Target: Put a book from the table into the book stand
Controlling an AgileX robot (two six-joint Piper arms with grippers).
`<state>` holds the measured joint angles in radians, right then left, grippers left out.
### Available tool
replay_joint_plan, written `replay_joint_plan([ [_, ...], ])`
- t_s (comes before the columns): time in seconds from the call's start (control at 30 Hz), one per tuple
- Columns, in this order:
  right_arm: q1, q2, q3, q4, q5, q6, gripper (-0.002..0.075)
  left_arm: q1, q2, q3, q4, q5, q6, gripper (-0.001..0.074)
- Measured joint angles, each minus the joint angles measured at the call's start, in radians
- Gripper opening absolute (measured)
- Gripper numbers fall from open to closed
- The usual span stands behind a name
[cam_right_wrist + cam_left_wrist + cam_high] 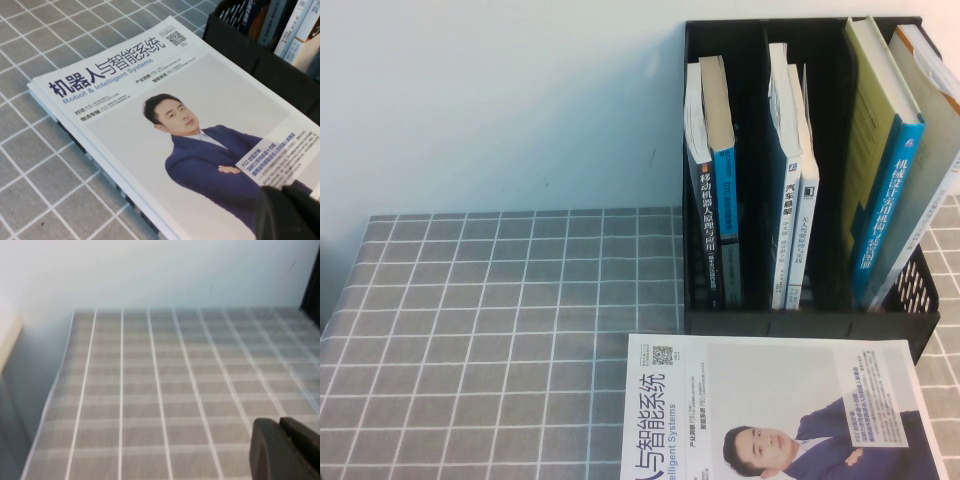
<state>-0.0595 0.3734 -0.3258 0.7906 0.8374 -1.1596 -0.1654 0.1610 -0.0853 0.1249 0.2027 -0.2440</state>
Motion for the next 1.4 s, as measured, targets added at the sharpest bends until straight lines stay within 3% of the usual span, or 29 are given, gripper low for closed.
replay_joint_plan([
  [0.23,0.0,0.0,0.0,0.0,0.0,0.0,-0.0003,0.074,-0.168,0.106,-0.065,0.082,-0.011,0.0001],
  [1.4,0.0,0.0,0.0,0.0,0.004,0.0,-0.0003,0.074,-0.171,0.104,-0.065,0.107,0.078,0.0001],
])
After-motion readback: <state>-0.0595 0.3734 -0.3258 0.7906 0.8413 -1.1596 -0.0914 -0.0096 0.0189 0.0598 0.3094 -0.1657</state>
